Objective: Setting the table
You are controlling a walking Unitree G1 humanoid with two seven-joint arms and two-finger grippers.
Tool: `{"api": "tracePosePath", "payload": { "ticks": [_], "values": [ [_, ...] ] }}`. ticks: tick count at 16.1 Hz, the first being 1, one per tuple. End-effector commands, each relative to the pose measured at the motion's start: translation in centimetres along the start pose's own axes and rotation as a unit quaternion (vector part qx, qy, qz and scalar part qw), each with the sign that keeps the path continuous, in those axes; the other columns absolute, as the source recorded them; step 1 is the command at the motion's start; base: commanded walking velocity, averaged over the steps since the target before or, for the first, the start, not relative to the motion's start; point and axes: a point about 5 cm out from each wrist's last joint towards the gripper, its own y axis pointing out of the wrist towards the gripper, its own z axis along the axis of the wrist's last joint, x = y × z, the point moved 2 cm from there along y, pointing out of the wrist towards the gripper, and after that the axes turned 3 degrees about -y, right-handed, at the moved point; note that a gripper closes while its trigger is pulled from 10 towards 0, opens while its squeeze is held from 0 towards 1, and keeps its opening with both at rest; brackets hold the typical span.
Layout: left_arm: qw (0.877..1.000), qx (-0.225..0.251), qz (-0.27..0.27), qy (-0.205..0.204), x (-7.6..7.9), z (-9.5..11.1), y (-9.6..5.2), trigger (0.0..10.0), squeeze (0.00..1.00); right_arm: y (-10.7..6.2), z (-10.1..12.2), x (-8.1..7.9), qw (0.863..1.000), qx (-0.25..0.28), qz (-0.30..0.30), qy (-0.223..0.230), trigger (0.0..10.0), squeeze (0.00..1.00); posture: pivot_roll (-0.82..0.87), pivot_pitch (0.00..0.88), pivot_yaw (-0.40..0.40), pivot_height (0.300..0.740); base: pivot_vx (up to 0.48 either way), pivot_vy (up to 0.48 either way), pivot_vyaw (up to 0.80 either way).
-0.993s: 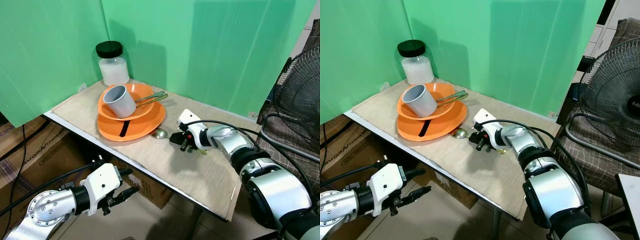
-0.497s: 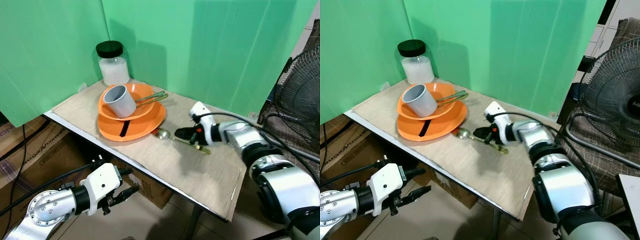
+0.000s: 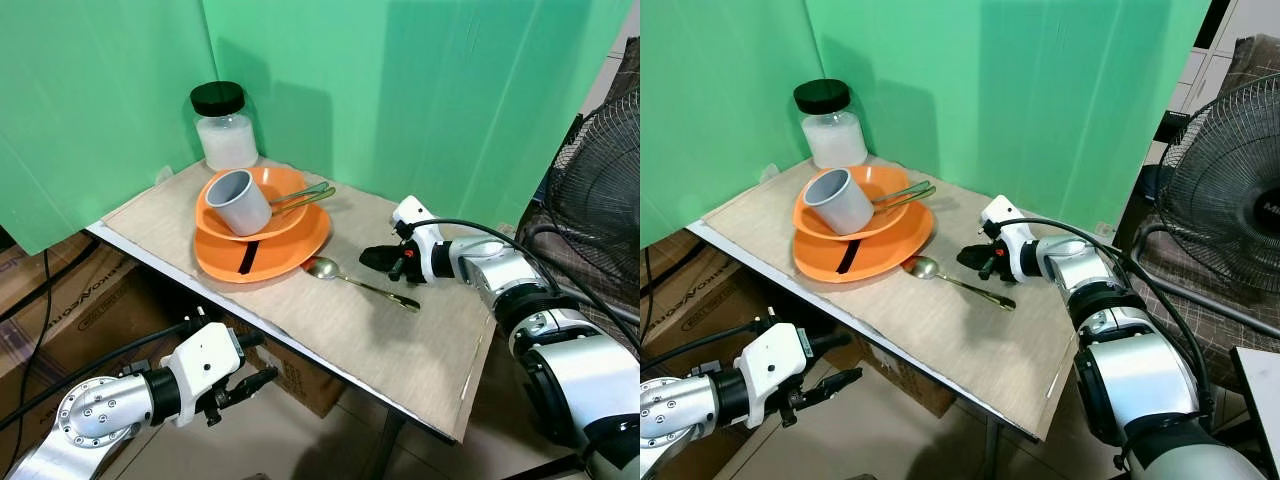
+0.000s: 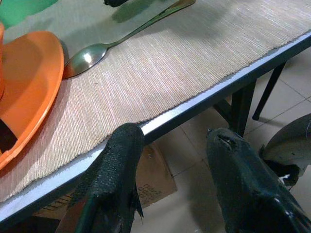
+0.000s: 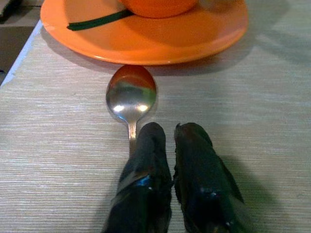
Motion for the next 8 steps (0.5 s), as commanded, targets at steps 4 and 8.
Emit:
{"api": "tracePosePath", "payload": {
  "ticks": [4, 8],
  "values": [
    [1.0, 0.005, 0.019, 0.0, -0.2, 0.1, -0.1, 10.0, 0.0, -1.4, -0.7, 0.4, 1.0, -0.009, 0.02, 0.01, 10.0, 1.0, -0.05, 0.0, 0.035, 0.74, 0.0, 0.0, 0.0],
    [0.996, 0.027, 0.083, -0.026, -1.3, 0.0, -2.1, 10.0, 0.0, -2.9, -1.6, 0.6, 0.999, -0.012, 0.025, 0.02, 10.0, 1.0, -0.05, 0.0, 0.021, 0.74, 0.0, 0.0, 0.0]
  ]
}}
